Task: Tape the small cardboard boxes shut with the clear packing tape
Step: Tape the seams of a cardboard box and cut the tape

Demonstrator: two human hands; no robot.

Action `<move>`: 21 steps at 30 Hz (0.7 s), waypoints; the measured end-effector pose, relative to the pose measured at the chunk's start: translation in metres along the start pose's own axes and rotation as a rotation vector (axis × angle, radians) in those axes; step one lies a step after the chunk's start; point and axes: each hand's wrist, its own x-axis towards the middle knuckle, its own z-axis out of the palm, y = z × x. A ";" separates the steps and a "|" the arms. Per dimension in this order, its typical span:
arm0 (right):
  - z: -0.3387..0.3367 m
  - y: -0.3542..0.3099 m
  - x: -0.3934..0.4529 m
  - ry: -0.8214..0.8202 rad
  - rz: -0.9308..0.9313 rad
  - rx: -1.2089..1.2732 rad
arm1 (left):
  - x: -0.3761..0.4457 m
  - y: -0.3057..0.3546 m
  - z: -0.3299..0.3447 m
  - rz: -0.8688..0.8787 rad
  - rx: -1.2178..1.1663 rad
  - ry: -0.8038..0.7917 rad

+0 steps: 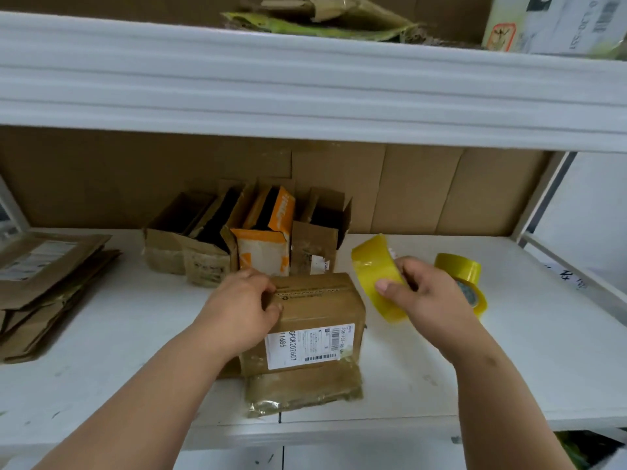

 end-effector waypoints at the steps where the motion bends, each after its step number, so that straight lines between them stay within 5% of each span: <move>1: 0.003 -0.007 0.000 -0.007 -0.033 -0.008 | -0.002 -0.001 -0.002 -0.005 -0.024 -0.008; 10: 0.065 -0.047 -0.001 -0.086 -0.276 -0.277 | -0.015 -0.016 -0.023 0.028 -0.422 -0.115; 21: 0.084 -0.047 0.011 -0.202 -0.461 -0.474 | -0.023 -0.016 -0.010 0.121 -0.278 0.099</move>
